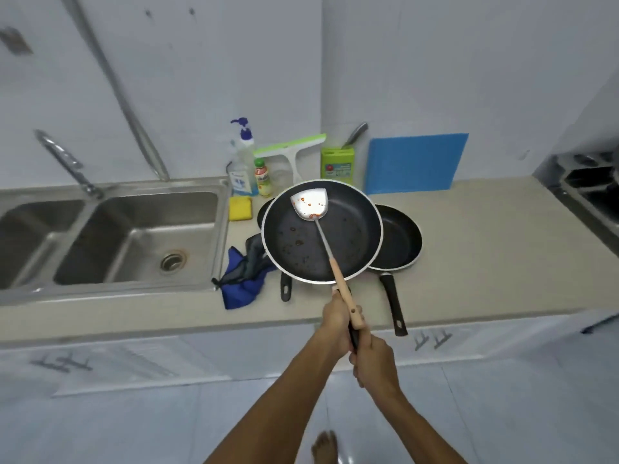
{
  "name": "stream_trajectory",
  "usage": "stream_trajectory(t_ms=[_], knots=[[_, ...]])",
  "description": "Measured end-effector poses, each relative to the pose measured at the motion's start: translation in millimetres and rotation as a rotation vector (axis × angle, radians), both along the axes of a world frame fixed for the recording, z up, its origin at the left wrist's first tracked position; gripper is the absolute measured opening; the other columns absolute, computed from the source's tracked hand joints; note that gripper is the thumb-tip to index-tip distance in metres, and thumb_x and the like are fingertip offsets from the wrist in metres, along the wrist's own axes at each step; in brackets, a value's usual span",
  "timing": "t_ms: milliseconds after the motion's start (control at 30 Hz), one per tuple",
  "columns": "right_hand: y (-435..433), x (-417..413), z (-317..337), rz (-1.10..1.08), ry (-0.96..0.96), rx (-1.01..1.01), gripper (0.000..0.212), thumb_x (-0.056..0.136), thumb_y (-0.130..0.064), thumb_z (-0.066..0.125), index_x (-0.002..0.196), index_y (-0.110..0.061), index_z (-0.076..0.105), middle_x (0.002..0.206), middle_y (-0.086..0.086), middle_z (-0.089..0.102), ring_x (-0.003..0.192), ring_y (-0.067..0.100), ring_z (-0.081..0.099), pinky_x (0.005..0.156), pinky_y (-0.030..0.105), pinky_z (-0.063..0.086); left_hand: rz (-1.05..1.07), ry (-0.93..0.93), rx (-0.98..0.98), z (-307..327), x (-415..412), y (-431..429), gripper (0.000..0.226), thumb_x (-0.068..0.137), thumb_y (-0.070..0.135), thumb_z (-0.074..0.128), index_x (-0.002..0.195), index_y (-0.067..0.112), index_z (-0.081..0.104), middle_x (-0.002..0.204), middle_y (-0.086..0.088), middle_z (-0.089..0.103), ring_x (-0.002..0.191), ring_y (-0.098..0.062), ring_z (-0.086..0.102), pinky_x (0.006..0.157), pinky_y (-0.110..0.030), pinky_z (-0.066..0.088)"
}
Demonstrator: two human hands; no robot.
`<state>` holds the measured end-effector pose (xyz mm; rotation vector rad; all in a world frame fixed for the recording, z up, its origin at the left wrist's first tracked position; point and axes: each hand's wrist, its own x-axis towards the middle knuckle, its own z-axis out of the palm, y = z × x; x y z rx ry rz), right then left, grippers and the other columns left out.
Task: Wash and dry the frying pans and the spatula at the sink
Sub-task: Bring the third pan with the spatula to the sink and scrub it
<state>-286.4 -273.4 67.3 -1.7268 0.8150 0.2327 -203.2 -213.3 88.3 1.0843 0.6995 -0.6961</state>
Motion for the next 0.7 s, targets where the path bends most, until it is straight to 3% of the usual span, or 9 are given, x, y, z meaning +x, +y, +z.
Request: stream_trajectory(t_ms=[267, 400, 700], knots=[[136.1, -27.9, -5.9, 0.135, 0.057, 0.046, 0.064, 0.105, -0.051, 0.034, 0.063, -0.010, 0.060, 0.054, 0.003, 0.062, 0.048, 0.019, 0.053, 0.045, 0.027, 0.040, 0.149, 0.018, 0.082, 0.5, -41.8, 142.3, 0.057, 0.105, 0.055, 0.037, 0.070, 0.012, 0.051, 0.057, -0.005, 0.049, 0.046, -0.016, 0.043, 0.051, -0.028, 0.041], [197.5, -26.9, -5.1, 0.171, 0.082, 0.061, 0.069, 0.104, -0.055, 0.029, 0.061, -0.010, 0.059, 0.055, 0.004, 0.063, 0.047, 0.020, 0.055, 0.043, 0.025, 0.040, 0.231, 0.036, 0.051, -6.6, -45.6, 206.5, 0.053, 0.106, 0.052, 0.037, 0.075, 0.011, 0.052, 0.060, -0.007, 0.049, 0.047, -0.016, 0.041, 0.049, -0.028, 0.040], [354.3, 47.9, -16.3, 0.224, 0.087, -0.034, 0.067, 0.107, -0.047, 0.026, 0.064, -0.009, 0.062, 0.064, 0.009, 0.068, 0.049, 0.021, 0.058, 0.039, 0.023, 0.041, 0.229, 0.024, 0.030, -29.1, 33.7, 363.7, 0.048, 0.104, 0.054, 0.040, 0.081, 0.013, 0.048, 0.058, -0.006, 0.046, 0.045, -0.016, 0.040, 0.046, -0.028, 0.038]])
